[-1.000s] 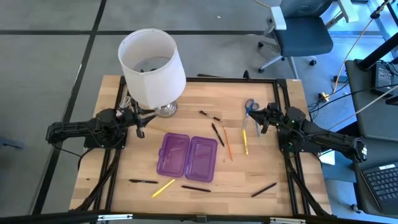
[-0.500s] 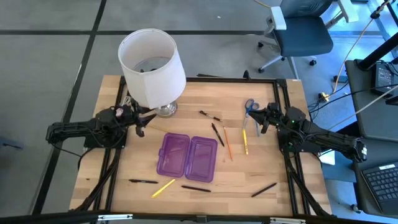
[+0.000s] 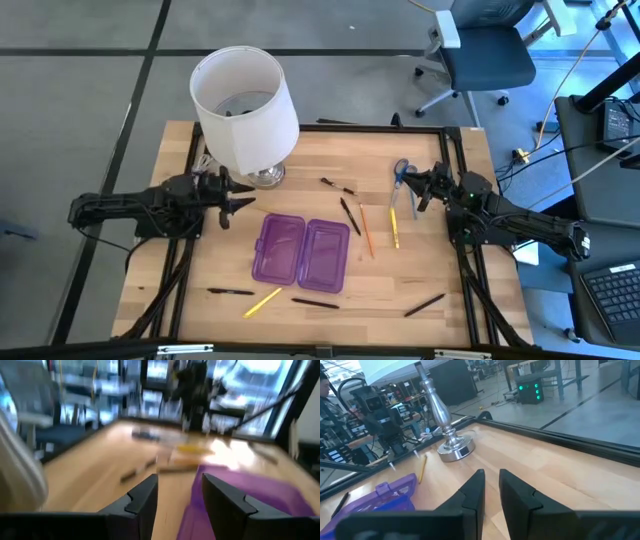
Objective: Pick & place school supplies into a supply box
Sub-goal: Put the yellow pencil into the purple supply box
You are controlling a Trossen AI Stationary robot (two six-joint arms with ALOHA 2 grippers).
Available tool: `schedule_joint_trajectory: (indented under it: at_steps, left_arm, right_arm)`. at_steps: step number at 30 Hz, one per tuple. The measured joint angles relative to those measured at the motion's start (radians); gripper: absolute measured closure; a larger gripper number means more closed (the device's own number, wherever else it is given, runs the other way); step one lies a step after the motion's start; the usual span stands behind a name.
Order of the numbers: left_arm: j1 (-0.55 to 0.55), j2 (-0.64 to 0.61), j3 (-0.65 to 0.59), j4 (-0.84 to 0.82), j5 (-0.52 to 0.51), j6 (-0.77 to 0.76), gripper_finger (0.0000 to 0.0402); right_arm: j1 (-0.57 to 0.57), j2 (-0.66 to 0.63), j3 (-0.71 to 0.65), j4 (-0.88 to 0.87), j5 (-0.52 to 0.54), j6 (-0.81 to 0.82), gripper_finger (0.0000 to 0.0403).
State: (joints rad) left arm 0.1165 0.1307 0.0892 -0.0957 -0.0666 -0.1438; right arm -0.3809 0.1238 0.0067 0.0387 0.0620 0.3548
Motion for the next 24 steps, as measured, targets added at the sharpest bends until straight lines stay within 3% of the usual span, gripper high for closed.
schedule_joint_trajectory:
  at_steps: [5, 10, 16, 24]
  left_arm:
    - [0.000, 0.129, 0.109, -0.187, -0.011, -0.026, 0.0256]
    - [0.000, 0.268, 0.192, -0.301, -0.088, -0.064, 0.0256]
    - [0.000, 0.398, 0.206, -0.329, -0.156, -0.064, 0.0256]
    - [0.000, 0.498, 0.206, -0.344, -0.153, -0.064, 0.0256]
  right_arm:
    - [0.000, 0.000, 0.000, 0.000, 0.000, 0.000, 0.0340]
    - [0.000, 0.000, 0.000, 0.000, 0.000, -0.001, 0.0340]
    - [0.000, 0.000, 0.000, 0.000, 0.000, -0.001, 0.0340]
    - [0.000, 0.000, 0.000, 0.000, -0.001, -0.049, 0.0340]
